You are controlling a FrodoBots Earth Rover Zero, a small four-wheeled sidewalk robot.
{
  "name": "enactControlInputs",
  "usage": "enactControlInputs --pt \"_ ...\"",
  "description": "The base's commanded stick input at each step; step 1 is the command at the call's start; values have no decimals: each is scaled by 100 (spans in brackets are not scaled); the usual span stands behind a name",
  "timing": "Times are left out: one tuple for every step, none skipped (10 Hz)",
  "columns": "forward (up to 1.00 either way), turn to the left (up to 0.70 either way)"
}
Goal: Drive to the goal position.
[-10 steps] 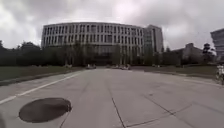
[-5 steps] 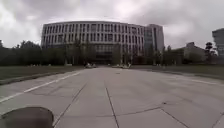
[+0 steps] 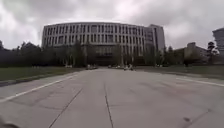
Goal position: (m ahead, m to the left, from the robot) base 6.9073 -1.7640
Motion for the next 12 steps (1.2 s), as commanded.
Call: enactControlInputs --pt "100 0" --pt "100 0" --pt "100 0" --pt "100 0" --pt "100 0" --pt "100 0" --pt "100 0" --pt "100 0" --pt "100 0" --pt "100 0" --pt "100 0" --pt "100 0"
